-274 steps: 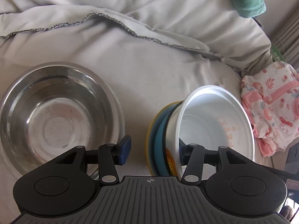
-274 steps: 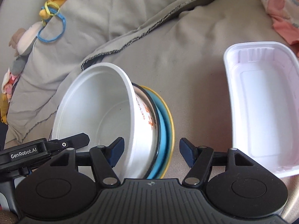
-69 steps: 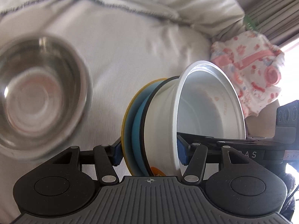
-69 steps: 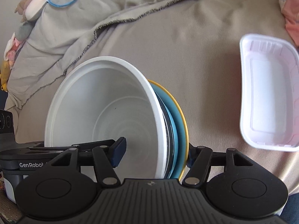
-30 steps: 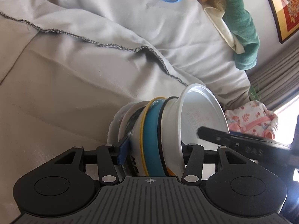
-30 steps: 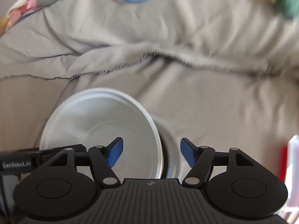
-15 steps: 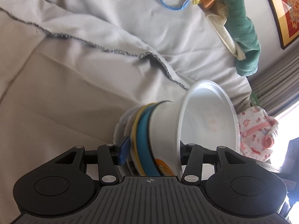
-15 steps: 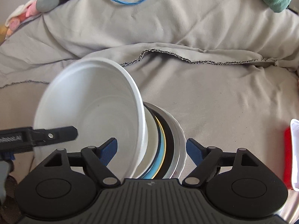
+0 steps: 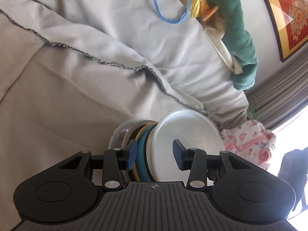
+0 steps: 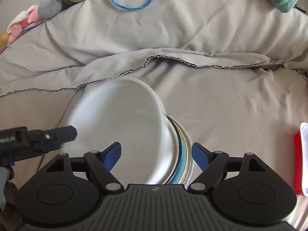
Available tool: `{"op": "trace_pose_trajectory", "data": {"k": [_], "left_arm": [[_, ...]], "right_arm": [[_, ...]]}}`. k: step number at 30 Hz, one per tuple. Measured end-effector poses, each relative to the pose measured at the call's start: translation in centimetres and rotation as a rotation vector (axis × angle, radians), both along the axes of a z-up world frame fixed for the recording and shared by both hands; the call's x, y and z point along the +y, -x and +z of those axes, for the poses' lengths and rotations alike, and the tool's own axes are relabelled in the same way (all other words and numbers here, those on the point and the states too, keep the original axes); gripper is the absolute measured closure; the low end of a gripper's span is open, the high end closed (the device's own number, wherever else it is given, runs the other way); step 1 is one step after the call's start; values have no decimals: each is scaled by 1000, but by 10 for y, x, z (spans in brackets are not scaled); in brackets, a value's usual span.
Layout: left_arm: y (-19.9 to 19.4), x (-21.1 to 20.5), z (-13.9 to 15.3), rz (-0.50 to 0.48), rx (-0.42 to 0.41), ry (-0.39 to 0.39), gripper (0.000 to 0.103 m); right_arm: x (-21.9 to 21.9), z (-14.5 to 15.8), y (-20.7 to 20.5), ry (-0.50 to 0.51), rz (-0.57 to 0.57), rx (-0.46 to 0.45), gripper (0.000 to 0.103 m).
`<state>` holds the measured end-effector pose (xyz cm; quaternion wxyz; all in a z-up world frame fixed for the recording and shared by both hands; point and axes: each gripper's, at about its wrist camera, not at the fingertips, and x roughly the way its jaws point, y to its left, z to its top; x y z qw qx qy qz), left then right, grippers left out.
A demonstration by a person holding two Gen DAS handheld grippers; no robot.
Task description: Organize plates and bowls
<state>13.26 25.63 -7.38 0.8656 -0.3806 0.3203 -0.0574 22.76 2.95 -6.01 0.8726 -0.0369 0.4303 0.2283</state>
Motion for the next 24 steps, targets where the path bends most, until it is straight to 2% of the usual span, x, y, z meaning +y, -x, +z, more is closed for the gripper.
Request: {"op": "trace_pose_trajectory", "data": {"k": [2,4,7,12,15,20,24], "left_arm": [[-5,-2,-4,-18,16,19,58],[-9,-5,-8,-50,25,54,58],[-10,-11,-5,-43,20,31,57],[-7,-11,-3,-32,-26,63,58],[-6,-11,-1,-64,-73,112,58],[-6,-12,-3,-44,-49,96,60],[-3,-8,-2,1,-28,53,60]], "right_arm": [[2,0,1,0,5,2,23],[2,-1,1,7,14,0,34],[3,0,2,26,20,-13,39],[2,-6,-4,37,3,11,40],[2,-12,-6,36,-1,41,41],[2,-16,-4,32,0,56,41],[-2,-14,-4,17,5,64,43]]}}
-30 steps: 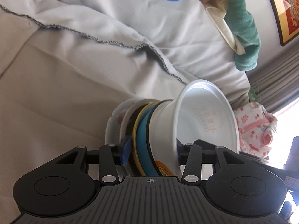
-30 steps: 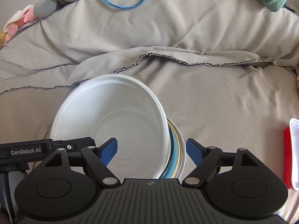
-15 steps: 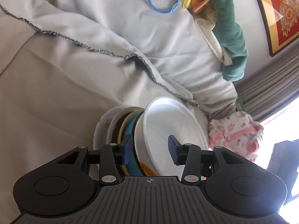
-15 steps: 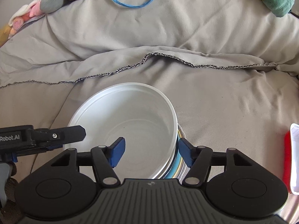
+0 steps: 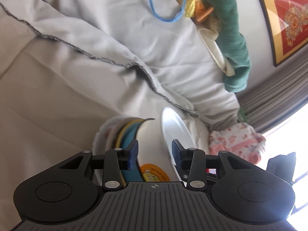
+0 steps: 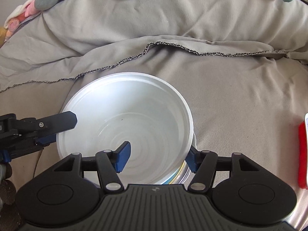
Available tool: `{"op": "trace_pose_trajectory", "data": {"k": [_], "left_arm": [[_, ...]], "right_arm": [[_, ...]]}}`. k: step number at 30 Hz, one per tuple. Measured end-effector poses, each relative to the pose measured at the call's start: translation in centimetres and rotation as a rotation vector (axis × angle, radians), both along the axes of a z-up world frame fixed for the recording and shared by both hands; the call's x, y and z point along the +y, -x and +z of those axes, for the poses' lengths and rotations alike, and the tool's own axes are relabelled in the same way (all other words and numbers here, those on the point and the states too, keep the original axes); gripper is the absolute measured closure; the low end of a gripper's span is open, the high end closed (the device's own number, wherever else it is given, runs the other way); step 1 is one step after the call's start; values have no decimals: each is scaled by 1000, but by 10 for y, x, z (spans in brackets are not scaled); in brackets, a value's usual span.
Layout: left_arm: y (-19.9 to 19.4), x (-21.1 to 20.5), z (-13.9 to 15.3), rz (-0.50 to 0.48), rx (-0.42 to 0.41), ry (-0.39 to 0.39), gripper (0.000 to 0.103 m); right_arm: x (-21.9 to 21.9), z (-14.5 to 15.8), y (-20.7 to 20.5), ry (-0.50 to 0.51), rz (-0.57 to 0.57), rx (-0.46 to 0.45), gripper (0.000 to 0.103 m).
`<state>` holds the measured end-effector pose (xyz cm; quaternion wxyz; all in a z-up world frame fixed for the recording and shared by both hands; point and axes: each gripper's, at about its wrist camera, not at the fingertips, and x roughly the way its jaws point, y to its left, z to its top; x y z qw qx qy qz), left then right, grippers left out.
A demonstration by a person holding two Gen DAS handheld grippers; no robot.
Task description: Organize plates and bowls
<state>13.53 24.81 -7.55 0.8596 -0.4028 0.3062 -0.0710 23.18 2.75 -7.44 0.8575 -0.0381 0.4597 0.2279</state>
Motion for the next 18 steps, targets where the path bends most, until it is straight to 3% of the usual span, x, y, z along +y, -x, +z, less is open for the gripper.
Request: {"op": "trace_pose_trajectory", "data": {"k": [3,7,12,18], "left_arm": [[3,2,5,30,12,-30,60],[4,-7,13,65,49,-145,61],[7,-12,16,78,64,-138,67],[26,-32,56,188,-23,-241,68]], "right_arm": [[-2,5,3,-7,4,-19,43],[-3,14,10,-19,26,-60,44],[-3,21,18,-23,61,-88,45],[-39,38,18,-126,20,-123,45]]}}
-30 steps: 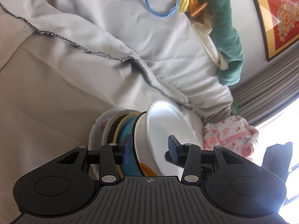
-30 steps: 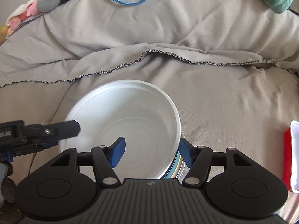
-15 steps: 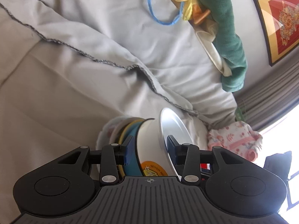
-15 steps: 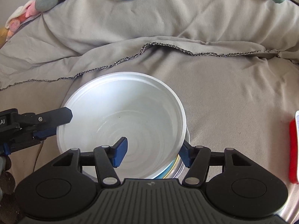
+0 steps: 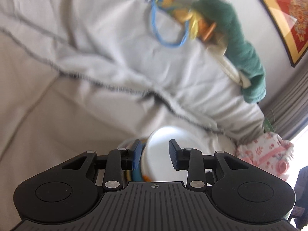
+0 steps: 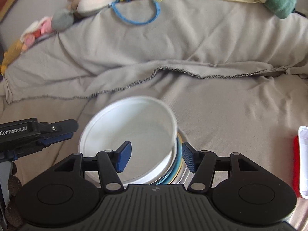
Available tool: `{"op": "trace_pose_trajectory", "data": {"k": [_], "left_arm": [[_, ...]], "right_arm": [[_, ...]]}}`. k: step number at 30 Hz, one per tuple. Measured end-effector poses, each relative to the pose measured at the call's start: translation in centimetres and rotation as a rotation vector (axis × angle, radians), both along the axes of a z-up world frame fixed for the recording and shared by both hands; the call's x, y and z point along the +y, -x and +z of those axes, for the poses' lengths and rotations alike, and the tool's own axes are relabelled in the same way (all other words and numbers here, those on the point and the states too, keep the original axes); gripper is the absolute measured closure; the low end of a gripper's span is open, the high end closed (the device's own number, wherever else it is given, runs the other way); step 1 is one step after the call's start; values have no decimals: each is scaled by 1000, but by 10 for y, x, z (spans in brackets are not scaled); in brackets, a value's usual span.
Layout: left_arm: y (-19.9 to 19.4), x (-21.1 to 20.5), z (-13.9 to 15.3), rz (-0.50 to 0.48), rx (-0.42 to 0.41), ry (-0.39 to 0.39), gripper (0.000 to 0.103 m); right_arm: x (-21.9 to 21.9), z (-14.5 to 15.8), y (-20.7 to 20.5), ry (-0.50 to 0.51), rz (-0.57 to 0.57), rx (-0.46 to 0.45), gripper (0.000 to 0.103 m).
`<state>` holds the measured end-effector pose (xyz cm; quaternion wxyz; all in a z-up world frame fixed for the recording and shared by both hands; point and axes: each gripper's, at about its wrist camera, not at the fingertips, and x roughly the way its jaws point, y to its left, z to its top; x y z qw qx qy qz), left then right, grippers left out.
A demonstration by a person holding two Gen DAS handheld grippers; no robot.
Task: Organize plates and bowls
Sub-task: 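Release the bowl stack and move both grippers toward the red-white tray, then position both grippers around the rim of the red-white rectangular tray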
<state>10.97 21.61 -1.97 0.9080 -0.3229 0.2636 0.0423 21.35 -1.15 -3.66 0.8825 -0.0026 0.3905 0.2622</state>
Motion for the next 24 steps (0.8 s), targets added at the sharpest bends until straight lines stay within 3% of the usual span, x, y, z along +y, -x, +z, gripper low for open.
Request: {"op": "trace_pose_trajectory", "data": {"k": [4,8,15,19,24], "left_arm": [[-5,-33,27,-51,-69,-38,67],[-38,-90,27,-192,-14,-39,67],[-109,-202,-21,-456,178,40,67],[-142,-257,-47,-536,248,29,67],[-178,-307,-76,-612,323,72,67]], "right_arm": [[-48,13,-2,-84,-89,-52,44],[-105,13,-9,-115,-211,-74,44],[-222,-13,-33,-102,-483,-87,41],[-279,-41,-46,-57,-632,-76,41],[-328,-76,-54,-128,-718,22,41]]}}
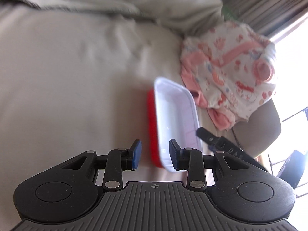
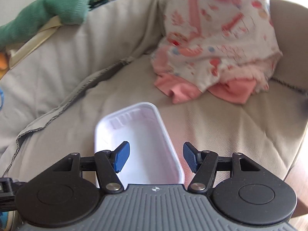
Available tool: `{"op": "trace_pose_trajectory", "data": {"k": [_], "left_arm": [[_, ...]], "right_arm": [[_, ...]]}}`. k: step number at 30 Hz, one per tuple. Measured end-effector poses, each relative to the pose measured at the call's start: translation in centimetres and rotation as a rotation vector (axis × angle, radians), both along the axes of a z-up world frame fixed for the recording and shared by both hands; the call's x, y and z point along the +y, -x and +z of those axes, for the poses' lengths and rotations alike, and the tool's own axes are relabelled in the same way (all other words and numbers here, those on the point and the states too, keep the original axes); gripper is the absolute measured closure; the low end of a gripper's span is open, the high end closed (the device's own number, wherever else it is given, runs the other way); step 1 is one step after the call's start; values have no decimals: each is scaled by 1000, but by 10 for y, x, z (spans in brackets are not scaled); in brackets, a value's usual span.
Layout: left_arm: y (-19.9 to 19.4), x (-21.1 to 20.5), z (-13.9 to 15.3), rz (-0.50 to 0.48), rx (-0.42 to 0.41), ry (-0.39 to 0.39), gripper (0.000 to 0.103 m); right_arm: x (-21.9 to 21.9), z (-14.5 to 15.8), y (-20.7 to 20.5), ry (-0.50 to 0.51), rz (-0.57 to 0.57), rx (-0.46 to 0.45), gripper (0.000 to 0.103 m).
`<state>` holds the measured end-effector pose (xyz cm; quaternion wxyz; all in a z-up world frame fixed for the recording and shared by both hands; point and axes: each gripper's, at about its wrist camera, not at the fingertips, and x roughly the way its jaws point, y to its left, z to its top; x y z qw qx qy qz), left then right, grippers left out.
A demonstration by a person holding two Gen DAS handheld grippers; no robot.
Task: Organize plates and bowls
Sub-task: 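Position both grippers around the rim of the red-white rectangular tray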
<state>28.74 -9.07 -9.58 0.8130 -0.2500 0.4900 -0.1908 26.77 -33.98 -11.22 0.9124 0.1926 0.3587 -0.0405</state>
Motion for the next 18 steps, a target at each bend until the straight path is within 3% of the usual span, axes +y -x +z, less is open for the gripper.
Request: {"op": "trace_pose_trajectory", "data": {"k": [5,9,18], "left_arm": [[-20,-32,-21,-57,45,-35,68],[-18,-30,-30,-72,81,-61,78],[35,43,-29,28,106,-83,79]], "right_arm": [[-8,-21,-9,-64,26,36,41],[2,-29,-12,-88,96,67,48],[56,-30,-3,-160,308,89,48]]}}
